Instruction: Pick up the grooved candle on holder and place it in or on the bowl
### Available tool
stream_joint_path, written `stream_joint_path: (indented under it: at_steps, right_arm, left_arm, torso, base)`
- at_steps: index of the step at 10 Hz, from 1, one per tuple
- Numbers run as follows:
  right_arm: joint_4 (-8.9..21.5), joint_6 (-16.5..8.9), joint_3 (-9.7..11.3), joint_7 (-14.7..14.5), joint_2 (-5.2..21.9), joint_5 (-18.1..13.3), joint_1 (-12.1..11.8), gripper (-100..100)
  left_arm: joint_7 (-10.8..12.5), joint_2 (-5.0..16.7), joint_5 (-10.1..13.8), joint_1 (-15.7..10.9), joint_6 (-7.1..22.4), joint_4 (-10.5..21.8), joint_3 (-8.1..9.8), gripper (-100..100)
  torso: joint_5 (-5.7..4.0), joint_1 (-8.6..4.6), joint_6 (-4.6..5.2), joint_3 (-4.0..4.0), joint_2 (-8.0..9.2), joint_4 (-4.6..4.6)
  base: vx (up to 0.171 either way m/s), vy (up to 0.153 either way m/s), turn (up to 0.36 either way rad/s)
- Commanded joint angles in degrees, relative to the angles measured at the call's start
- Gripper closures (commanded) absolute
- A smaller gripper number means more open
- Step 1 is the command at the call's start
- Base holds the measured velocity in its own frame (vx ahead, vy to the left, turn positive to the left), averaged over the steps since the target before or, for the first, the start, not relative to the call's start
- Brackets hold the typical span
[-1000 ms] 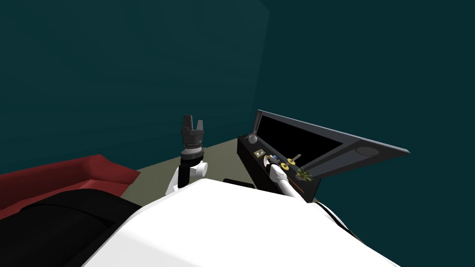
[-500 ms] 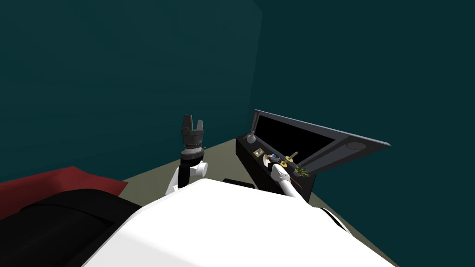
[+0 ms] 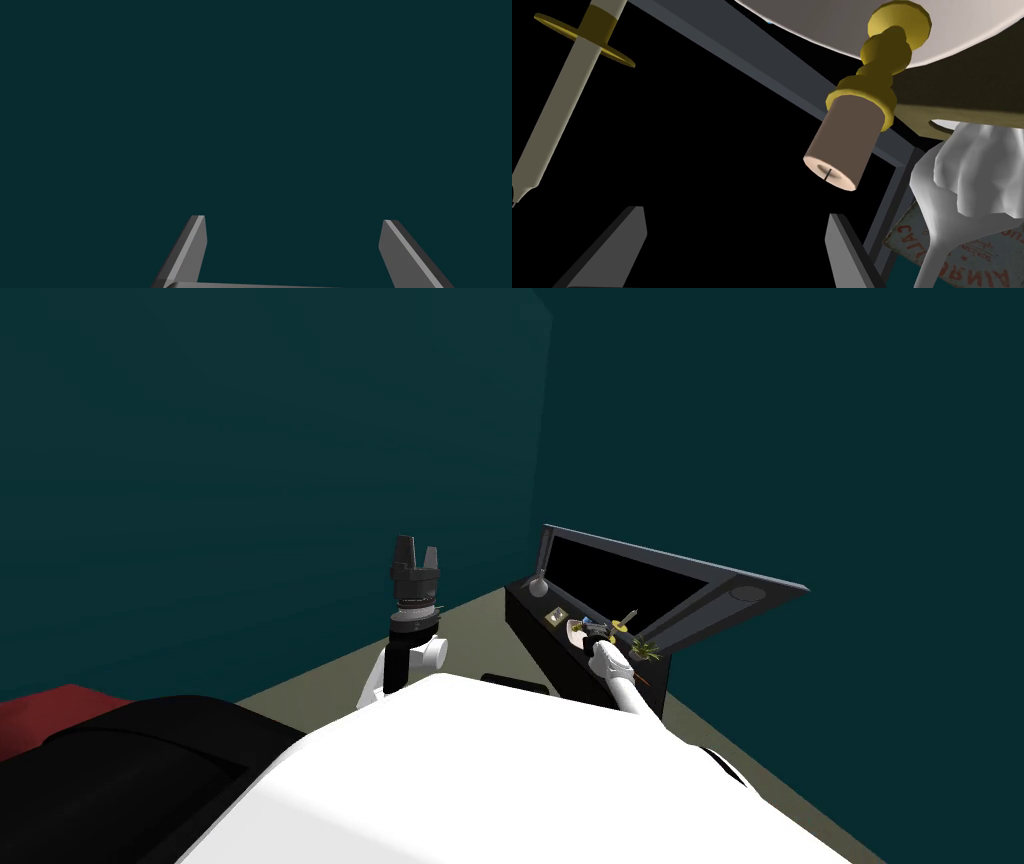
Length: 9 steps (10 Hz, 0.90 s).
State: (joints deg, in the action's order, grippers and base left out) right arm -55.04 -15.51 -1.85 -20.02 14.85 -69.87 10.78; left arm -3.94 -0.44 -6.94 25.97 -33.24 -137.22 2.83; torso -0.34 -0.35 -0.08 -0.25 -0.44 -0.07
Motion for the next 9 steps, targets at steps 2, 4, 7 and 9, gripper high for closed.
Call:
stream_joint_path:
  at_steps: [2,4,7,9]
  right_arm:
    - [-1.18,2.57,-2.51,-3.49,-0.18,-0.47,-0.55,-100]
    - [-1.34,2.33,-2.15,-3.58,-0.06,0.28,-0.59,0]
    - [-1.33,2.33,-2.14,-3.55,-0.06,0.27,-0.59,0]
    - [-1.33,2.33,-2.14,-3.55,-0.06,0.27,-0.59,0]
  left_arm:
    - [0.00,0.00,0.00,-0.01,0.00,0.00,0.00,0]
    - [0.00,0.01,0.00,-0.01,0.00,0.00,0.00,0]
    - [0.00,0.01,0.00,-0.01,0.00,0.00,0.00,0]
    - [0.00,0.01,0.00,-0.01,0.00,0.00,0.00,0]
  torso:
    - [-0.01,-0.06,-0.03,0.01,0.02,0.00]
    - [-0.07,-0.32,-0.04,0.05,0.09,0.02]
    - [-0.08,-0.37,-0.04,0.06,0.10,0.02]
    - [-0.08,-0.38,-0.03,0.06,0.10,0.02]
  base:
    - [0.015,0.056,-0.056]
    - [0.001,0.003,0.003]
    - [0.000,0.000,0.000]
    - [0.000,0.000,0.000]
